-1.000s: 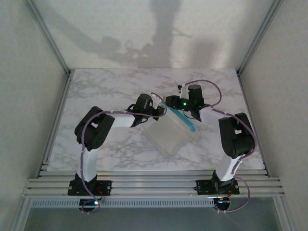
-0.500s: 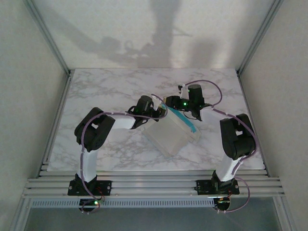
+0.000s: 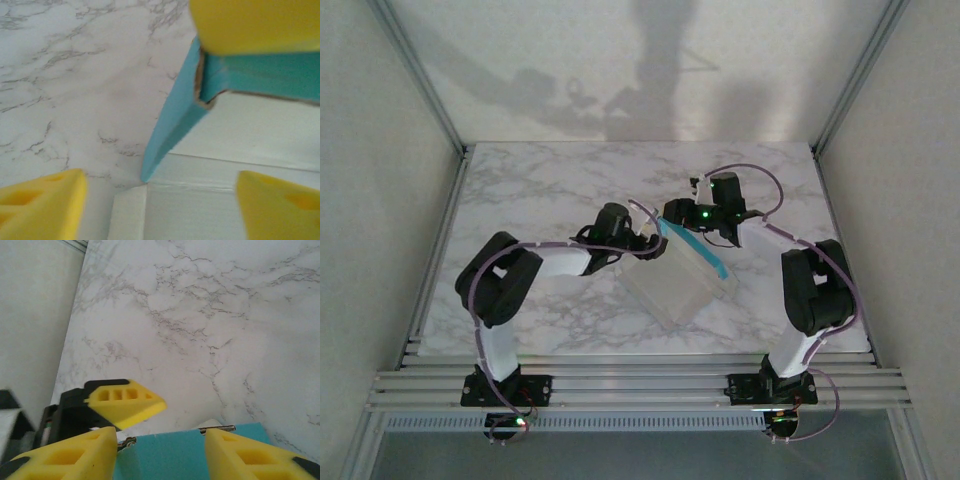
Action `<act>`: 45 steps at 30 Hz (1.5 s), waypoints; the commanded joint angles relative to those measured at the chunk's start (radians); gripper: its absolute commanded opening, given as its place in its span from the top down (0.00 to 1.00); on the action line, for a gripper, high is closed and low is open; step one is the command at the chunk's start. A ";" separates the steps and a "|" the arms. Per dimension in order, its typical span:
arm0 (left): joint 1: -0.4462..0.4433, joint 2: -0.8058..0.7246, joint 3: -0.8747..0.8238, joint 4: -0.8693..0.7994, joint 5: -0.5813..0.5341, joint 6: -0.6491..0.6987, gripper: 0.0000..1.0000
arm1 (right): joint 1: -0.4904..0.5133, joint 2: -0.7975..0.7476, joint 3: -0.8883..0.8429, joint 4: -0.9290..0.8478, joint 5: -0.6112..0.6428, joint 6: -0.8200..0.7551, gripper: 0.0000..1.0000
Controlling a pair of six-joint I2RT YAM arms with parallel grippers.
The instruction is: Fold the paper box
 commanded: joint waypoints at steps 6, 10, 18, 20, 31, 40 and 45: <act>-0.005 -0.187 -0.135 -0.024 0.036 -0.078 0.01 | 0.002 -0.058 0.088 -0.146 0.023 -0.056 0.38; -0.002 -0.261 -0.189 -0.034 0.086 -0.128 0.01 | 0.003 -0.060 0.116 -0.186 0.034 -0.071 0.34; -0.003 -0.312 -0.256 -0.044 0.140 -0.186 0.01 | 0.004 -0.079 0.154 -0.255 0.076 -0.100 0.33; -0.002 -0.306 -0.263 -0.033 0.142 -0.198 0.01 | 0.002 -0.070 0.160 -0.266 0.089 -0.101 0.33; -0.002 -0.264 -0.257 0.001 0.173 -0.261 0.01 | 0.002 -0.031 0.192 -0.296 0.117 -0.105 0.27; -0.004 -0.251 -0.269 0.063 0.224 -0.345 0.01 | 0.015 -0.068 0.198 -0.374 0.163 -0.131 0.09; -0.007 -0.248 -0.308 0.097 0.248 -0.369 0.01 | 0.029 -0.201 0.146 -0.430 0.234 -0.149 0.01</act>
